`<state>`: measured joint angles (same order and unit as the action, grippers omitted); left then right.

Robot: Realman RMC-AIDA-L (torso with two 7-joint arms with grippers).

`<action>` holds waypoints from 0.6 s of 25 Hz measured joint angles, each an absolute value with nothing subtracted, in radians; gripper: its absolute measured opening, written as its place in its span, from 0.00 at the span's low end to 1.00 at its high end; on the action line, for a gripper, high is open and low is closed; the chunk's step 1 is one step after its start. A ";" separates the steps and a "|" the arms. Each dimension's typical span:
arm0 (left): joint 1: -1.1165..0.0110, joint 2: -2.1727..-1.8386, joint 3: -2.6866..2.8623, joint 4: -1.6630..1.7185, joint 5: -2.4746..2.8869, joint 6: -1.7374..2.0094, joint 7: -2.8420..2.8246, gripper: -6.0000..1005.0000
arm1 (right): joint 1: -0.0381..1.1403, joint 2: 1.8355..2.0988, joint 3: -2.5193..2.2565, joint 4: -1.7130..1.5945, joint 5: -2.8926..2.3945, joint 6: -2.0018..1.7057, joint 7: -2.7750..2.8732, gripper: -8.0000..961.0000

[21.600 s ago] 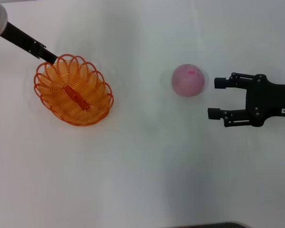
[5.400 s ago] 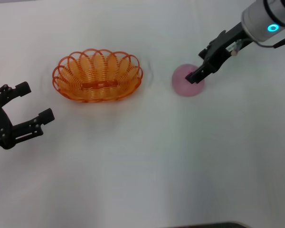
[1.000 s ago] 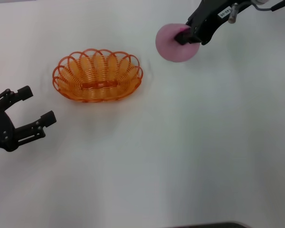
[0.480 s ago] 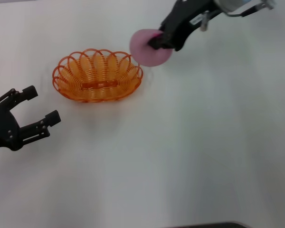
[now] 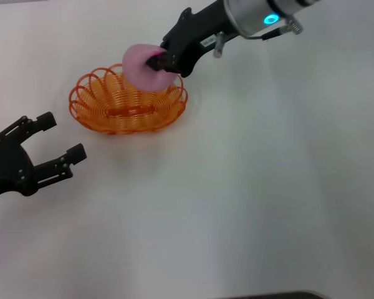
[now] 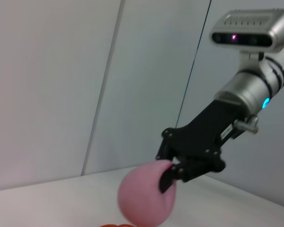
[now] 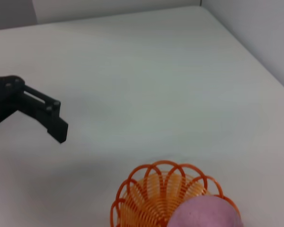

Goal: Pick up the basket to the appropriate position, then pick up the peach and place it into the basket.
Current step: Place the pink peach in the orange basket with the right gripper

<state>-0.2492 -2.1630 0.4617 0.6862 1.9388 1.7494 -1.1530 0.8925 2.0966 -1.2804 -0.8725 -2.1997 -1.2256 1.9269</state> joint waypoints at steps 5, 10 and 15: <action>-0.261 -2.161 0.457 0.655 1.937 1.746 -1.133 0.93 | 0.893 2.098 -1.329 -0.777 -2.092 -1.119 1.838 0.06; -0.262 -2.161 0.456 0.648 1.936 1.744 -1.126 0.93 | 0.893 2.101 -1.366 -0.699 -2.009 -1.051 1.770 0.06; -0.263 -2.161 0.454 0.647 1.936 1.742 -1.124 0.93 | 0.893 2.101 -1.391 -0.655 -1.951 -1.011 1.726 0.06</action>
<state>-0.2630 -2.1613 0.4541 0.6473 1.9356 1.7419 -1.1239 0.8928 2.1005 -1.3915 -0.6548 -1.9506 -1.0108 1.7255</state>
